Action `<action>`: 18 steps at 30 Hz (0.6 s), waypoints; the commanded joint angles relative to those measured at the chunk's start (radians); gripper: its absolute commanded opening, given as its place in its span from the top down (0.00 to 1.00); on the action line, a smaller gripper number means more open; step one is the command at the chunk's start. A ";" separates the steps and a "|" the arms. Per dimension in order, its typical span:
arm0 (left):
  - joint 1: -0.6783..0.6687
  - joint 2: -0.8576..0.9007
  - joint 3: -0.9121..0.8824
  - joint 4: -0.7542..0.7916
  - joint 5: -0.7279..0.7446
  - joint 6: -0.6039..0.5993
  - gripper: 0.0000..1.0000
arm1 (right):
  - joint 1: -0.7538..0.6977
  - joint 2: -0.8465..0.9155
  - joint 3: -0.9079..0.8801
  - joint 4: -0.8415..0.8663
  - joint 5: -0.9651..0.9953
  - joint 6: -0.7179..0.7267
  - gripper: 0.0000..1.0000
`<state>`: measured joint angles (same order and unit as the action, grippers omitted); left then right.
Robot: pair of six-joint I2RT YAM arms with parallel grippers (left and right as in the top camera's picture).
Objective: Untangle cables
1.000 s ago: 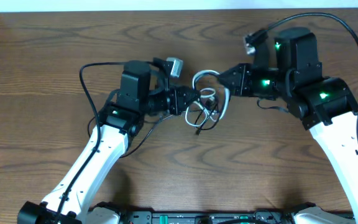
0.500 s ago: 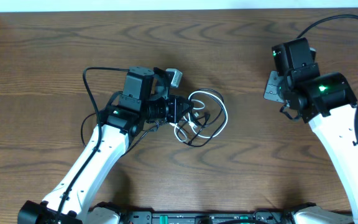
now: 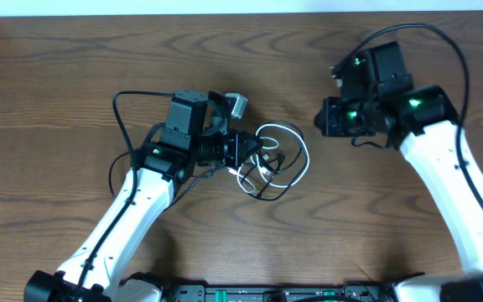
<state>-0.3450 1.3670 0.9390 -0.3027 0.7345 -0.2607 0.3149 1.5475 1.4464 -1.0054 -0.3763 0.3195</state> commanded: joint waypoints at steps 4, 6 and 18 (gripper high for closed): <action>0.002 -0.017 0.010 0.012 0.028 0.017 0.92 | 0.022 0.109 0.010 0.000 -0.222 -0.101 0.78; 0.002 -0.017 0.010 0.012 0.028 0.017 0.92 | 0.032 0.137 0.010 0.000 -0.227 -0.109 0.81; 0.002 -0.017 0.010 0.004 0.028 0.017 0.91 | 0.052 0.194 0.010 -0.002 -0.152 -0.115 0.99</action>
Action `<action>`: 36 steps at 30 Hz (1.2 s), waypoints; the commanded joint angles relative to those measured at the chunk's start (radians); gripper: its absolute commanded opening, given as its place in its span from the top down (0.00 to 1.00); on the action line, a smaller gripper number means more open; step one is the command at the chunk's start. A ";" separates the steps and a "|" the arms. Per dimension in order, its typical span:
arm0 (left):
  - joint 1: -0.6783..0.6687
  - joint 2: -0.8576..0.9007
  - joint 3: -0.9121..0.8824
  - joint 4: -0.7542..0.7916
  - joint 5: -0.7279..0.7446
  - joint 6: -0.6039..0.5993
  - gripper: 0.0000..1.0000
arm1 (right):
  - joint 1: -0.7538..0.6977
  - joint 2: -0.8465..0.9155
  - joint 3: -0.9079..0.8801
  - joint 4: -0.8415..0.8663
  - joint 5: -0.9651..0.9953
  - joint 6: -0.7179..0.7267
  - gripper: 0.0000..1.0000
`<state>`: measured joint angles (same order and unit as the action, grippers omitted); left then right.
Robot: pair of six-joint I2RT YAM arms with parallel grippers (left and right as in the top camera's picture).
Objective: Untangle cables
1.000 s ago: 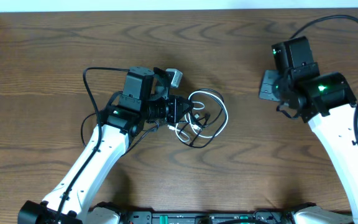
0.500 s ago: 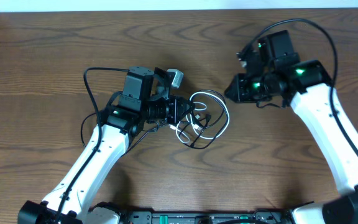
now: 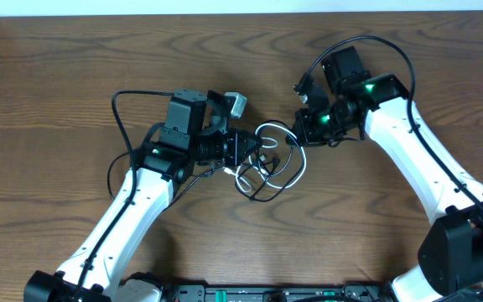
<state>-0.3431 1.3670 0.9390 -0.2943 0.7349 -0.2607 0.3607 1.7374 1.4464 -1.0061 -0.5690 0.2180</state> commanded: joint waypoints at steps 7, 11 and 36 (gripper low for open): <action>0.000 -0.017 0.010 -0.185 -0.161 0.051 0.91 | 0.003 0.004 0.010 -0.091 0.663 0.180 0.99; 0.000 -0.017 0.010 -0.296 -0.375 0.051 0.92 | 0.003 0.004 0.010 -0.174 0.910 0.306 0.99; -0.002 -0.015 0.010 -0.277 -0.070 0.032 0.76 | 0.008 0.003 0.010 0.401 -0.598 0.071 0.99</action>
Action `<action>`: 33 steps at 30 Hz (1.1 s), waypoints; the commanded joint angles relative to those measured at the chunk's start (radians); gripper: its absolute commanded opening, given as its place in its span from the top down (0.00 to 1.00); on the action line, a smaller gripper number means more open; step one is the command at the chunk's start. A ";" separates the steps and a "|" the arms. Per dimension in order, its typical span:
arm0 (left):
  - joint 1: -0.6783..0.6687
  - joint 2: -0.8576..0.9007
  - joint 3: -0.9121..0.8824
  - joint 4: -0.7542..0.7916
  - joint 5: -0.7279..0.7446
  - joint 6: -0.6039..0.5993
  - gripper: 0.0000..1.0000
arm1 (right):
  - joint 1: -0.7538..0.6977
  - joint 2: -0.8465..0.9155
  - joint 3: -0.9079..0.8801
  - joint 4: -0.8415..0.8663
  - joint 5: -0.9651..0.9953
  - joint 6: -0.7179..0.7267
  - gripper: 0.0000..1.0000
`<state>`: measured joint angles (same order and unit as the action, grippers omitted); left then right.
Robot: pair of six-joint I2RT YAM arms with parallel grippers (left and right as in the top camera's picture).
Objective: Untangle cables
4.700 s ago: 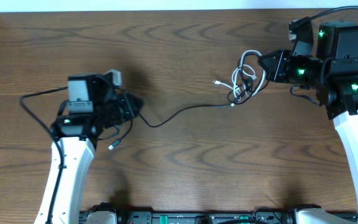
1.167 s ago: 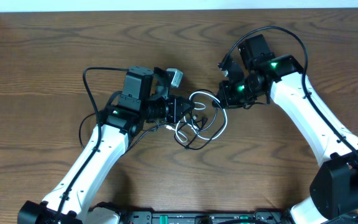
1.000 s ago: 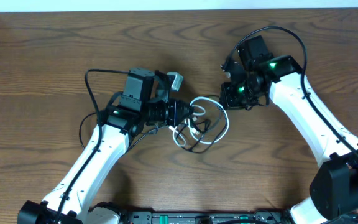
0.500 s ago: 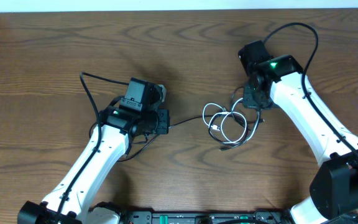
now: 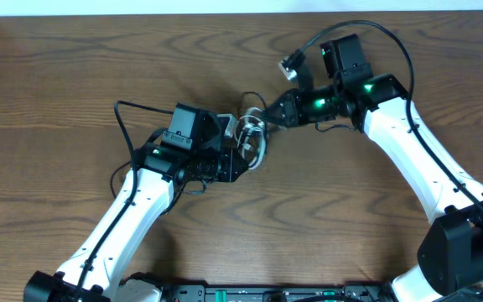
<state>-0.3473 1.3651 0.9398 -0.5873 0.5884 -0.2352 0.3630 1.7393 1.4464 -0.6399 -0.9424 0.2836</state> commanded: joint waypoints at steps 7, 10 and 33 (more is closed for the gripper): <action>0.002 -0.013 0.009 0.113 0.201 0.006 0.43 | 0.005 0.002 0.010 0.263 -0.305 0.191 0.99; 0.002 -0.013 0.009 0.129 0.181 0.006 0.40 | 0.010 0.002 0.010 0.410 -0.353 0.307 0.99; 0.003 -0.013 0.008 0.029 -0.529 0.005 0.38 | 0.043 -0.030 0.011 0.056 0.172 0.249 0.99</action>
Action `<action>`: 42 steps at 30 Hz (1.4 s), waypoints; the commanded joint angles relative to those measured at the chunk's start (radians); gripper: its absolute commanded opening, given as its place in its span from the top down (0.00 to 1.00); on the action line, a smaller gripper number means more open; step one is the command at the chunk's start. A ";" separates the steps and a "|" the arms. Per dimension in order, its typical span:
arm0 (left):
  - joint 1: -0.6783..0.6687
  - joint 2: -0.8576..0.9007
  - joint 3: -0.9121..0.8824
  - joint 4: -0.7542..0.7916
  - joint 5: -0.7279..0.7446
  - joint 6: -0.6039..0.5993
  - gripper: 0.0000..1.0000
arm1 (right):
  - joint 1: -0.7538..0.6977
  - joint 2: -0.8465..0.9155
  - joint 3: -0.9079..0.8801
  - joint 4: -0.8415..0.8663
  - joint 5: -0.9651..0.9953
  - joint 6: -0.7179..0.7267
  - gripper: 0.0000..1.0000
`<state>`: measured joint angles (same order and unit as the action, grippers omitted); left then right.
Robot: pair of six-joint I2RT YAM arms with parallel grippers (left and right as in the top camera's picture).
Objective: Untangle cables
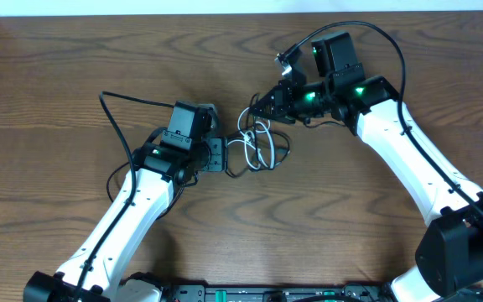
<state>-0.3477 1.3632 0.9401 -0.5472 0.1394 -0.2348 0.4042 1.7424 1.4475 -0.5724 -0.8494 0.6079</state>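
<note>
A tangle of white and black cables lies at the table's middle, its loops spread between the two grippers. My left gripper is at the tangle's left edge and looks shut on a black cable strand that loops out below it. From the right, my right gripper reaches the tangle's upper edge. It appears shut on a white strand, which is raised there. A connector end shows beside the left wrist.
The wooden table runs to a pale wall at the back. The left arm's own black lead arches over the table to the left. The right arm's lead curves above its wrist.
The left gripper has drawn back to the left and the right gripper has shifted slightly left and back. The cable bundle, bunched tight between them, now lies stretched into open loops.
First the left gripper held the looped tangle at the table's middle while the right arm stood off at the back right. Then the right gripper was at the tangle's right side. Then both grippers met over a bunched bundle, and now they stand apart with it spread.
</note>
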 commanded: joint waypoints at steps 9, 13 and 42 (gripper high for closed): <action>0.003 -0.009 -0.011 0.008 0.120 0.006 0.32 | 0.002 -0.098 0.010 -0.011 0.088 -0.074 0.99; 0.003 0.010 -0.038 0.026 0.145 0.005 0.32 | 0.003 -0.106 0.010 -0.017 0.087 -0.074 0.99; 0.222 -0.005 -0.052 -0.048 -0.139 0.018 0.93 | -0.190 -0.111 0.010 -0.516 1.026 -0.193 0.99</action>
<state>-0.2176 1.4460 0.8913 -0.5747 0.0856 -0.2272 0.3115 1.6535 1.4475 -1.0489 -0.1143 0.4385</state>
